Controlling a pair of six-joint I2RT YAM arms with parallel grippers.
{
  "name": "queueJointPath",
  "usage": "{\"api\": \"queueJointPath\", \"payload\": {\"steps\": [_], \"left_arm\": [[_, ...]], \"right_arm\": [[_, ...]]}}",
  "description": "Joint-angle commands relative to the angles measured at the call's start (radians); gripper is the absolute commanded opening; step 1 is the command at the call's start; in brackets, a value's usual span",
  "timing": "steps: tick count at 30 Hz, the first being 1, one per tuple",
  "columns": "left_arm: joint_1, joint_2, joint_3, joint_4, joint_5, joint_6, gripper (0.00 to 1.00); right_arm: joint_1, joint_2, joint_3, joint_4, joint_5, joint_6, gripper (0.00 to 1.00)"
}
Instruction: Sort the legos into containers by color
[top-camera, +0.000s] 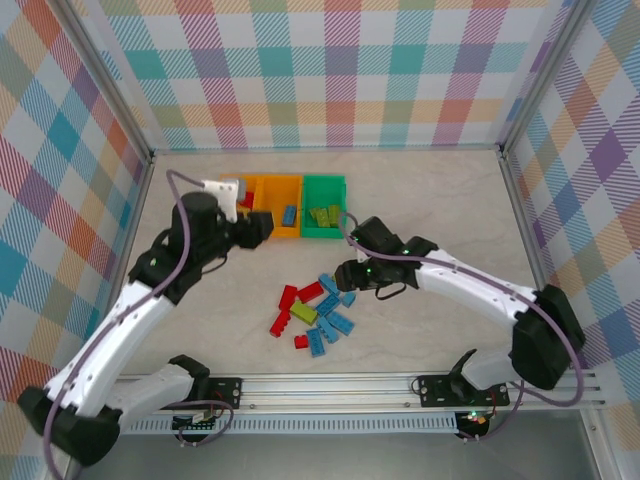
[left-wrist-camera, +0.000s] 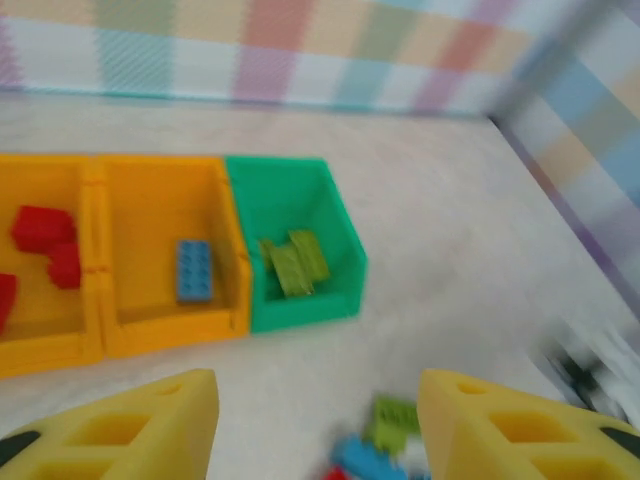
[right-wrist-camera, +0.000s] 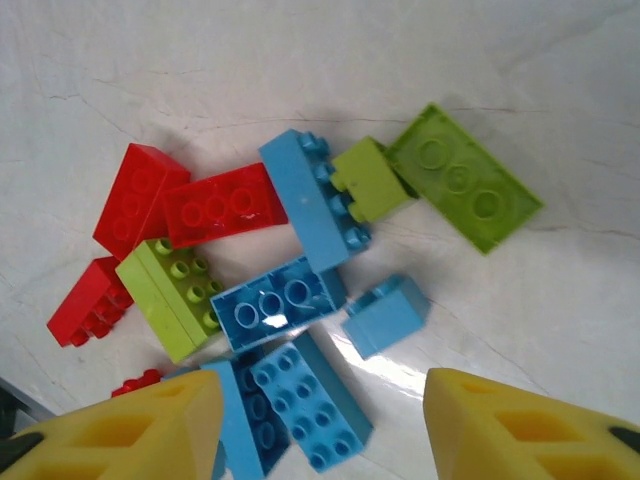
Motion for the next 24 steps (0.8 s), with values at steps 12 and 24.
{"api": "queueJointPath", "payload": {"steps": [12, 24], "left_arm": [[-0.033, -0.263, -0.320, -0.046, 0.423, 0.584, 0.79], [-0.033, -0.209, -0.318, -0.068, 0.401, 0.606, 0.81]], "right_arm": [[0.046, 0.355, 0.200, 0.044, 0.016, -0.151, 0.49], [0.056, 0.468, 0.233, -0.003, 0.114, -0.191, 0.48]]}}
